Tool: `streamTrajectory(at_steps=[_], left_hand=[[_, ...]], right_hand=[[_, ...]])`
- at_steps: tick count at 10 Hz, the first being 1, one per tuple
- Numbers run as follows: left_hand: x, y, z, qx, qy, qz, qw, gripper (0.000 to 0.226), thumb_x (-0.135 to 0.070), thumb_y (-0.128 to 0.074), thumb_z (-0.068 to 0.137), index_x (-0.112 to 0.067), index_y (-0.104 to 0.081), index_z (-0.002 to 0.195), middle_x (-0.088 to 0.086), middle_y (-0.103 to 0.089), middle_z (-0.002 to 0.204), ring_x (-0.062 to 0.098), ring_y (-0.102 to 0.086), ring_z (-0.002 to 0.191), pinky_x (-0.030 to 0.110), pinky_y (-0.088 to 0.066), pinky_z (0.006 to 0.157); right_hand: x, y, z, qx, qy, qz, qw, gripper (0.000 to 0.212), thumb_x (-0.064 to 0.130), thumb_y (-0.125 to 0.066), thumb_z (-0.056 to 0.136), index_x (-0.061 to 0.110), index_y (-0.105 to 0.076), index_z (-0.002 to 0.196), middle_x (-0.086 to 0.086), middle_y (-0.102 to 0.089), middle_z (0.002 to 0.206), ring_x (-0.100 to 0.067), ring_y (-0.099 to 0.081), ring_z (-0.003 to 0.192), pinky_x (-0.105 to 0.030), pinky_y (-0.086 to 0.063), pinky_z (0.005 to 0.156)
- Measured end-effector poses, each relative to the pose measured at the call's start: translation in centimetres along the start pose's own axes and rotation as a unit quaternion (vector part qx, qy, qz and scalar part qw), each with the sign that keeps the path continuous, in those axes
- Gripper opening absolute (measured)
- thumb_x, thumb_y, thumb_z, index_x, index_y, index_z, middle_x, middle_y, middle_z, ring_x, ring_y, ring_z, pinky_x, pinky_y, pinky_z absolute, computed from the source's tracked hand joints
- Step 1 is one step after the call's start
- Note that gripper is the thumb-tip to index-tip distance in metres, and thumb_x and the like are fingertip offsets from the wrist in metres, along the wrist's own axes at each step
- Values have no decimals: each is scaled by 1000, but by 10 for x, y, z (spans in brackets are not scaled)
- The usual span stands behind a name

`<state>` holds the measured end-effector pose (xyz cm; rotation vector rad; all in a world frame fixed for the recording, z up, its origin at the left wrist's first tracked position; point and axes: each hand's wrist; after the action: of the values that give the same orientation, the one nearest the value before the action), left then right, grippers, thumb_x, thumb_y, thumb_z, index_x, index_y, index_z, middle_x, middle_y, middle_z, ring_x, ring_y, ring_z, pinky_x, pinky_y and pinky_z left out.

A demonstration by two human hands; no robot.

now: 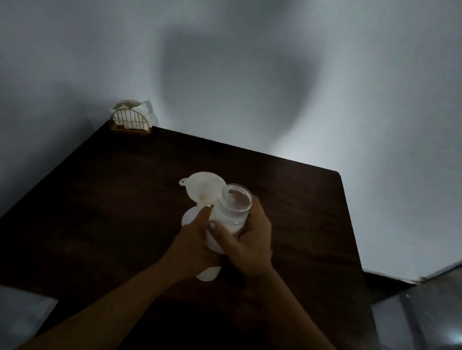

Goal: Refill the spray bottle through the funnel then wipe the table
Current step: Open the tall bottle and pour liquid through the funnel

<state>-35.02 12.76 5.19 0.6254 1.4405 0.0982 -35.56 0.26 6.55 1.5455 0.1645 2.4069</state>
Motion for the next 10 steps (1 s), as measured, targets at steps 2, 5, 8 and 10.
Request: streamTrajectory(at_steps=[2, 5, 8, 10], left_hand=[[-15, 13, 0, 32, -26, 13, 999, 66, -24, -76, 73, -16, -35, 124, -5, -49, 126, 8, -49, 116, 10, -42, 86], [2, 73, 18, -163, -58, 52, 983, 51, -27, -77, 70, -17, -46, 109, -3, -46, 109, 10, -48, 101, 17, -40, 79], [18, 86, 48, -64, -49, 124, 989, 97, -38, -82, 62, -15, -27, 139, 6, -28, 143, 13, -34, 124, 30, -38, 97], [23, 78, 65, -36, -21, 180, 983, 115, -48, -80, 59, -14, -12, 145, 9, -18, 151, 25, -20, 138, 43, -27, 110]], right_hand=[[16, -1, 2, -24, -36, 8, 999, 47, 30, -72, 73, 19, -52, 114, 9, -63, 106, -2, -62, 98, -15, -50, 80], [-2, 12, 30, 4, -84, -162, 983, 56, 31, -76, 73, 29, -45, 120, 5, -56, 117, -9, -55, 107, -28, -50, 86], [-10, 2, 55, 71, -66, -367, 925, 71, 33, -74, 76, 18, -39, 135, -8, -46, 131, -22, -41, 118, -27, -33, 90], [-13, 3, 65, 89, -42, -429, 898, 70, 31, -73, 75, 18, -41, 135, -10, -49, 128, -25, -42, 115, -30, -36, 90]])
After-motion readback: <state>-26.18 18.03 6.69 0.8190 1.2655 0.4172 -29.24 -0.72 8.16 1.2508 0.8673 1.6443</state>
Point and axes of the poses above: each hand's wrist, its own z-axis towards the middle knuckle, its own y-axis out of the back of the hand, x = y × z
